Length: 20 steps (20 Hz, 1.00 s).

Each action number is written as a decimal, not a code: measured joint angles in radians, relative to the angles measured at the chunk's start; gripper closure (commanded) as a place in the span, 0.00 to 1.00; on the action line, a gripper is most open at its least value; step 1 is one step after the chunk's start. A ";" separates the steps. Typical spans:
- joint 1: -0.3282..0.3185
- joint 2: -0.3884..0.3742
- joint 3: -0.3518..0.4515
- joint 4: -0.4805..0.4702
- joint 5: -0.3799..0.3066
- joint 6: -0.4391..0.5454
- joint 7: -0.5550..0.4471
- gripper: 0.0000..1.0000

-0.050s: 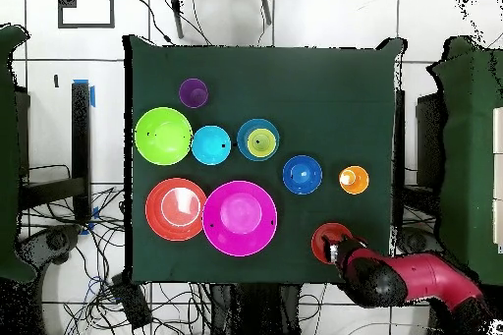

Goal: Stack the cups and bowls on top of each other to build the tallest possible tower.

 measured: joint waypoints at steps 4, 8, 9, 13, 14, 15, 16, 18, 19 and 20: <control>-0.018 0.007 0.006 0.000 0.000 0.000 0.000 0.00; -0.030 0.007 0.010 0.000 0.000 0.000 0.000 0.00; -0.031 0.007 0.011 0.000 0.000 0.000 0.000 0.00; -0.031 0.007 0.014 0.000 0.000 0.000 0.000 0.00; -0.031 0.007 0.015 0.000 0.000 0.000 0.000 0.00; -0.031 0.007 0.016 0.000 0.000 0.000 0.000 0.00; -0.032 0.007 0.017 0.000 0.000 0.000 0.000 0.00; -0.035 0.007 0.022 0.000 0.004 0.000 0.000 0.00; -0.039 0.004 0.026 0.000 0.009 0.000 0.000 0.00; -0.043 0.002 0.030 0.000 0.014 0.000 0.000 0.00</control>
